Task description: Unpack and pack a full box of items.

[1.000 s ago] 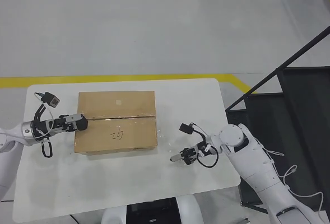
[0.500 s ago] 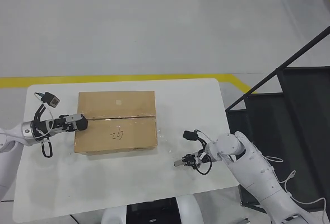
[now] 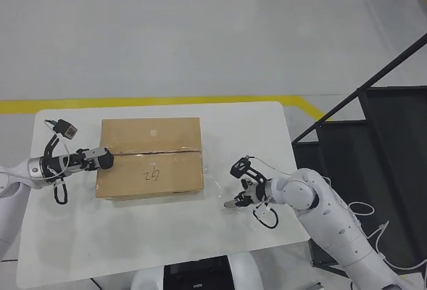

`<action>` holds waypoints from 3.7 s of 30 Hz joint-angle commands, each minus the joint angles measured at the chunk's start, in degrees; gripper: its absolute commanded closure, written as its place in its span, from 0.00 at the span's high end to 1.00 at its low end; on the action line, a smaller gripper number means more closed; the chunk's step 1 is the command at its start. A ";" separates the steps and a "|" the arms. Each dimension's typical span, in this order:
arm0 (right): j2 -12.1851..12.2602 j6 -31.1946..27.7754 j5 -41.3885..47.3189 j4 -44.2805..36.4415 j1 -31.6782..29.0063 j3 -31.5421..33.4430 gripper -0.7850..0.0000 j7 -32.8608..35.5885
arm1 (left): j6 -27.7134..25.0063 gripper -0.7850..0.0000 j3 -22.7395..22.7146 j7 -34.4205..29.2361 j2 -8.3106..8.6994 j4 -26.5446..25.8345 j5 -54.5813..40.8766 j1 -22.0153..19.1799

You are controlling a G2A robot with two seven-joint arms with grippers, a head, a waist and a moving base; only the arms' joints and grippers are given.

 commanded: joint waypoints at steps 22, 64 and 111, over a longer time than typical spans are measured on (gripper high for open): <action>1.09 -6.82 -7.55 -2.63 -1.73 1.21 1.00 -1.58 | 0.00 1.00 0.00 0.00 0.00 0.00 0.00 0.00; -0.57 7.43 -38.46 -3.70 -4.84 -16.02 0.41 -7.86 | 0.00 1.00 0.00 0.00 0.00 0.00 0.00 0.00; -0.44 0.55 -25.55 -2.83 -4.01 -8.69 1.00 -8.17 | 0.00 1.00 0.00 0.00 0.00 0.00 0.00 0.00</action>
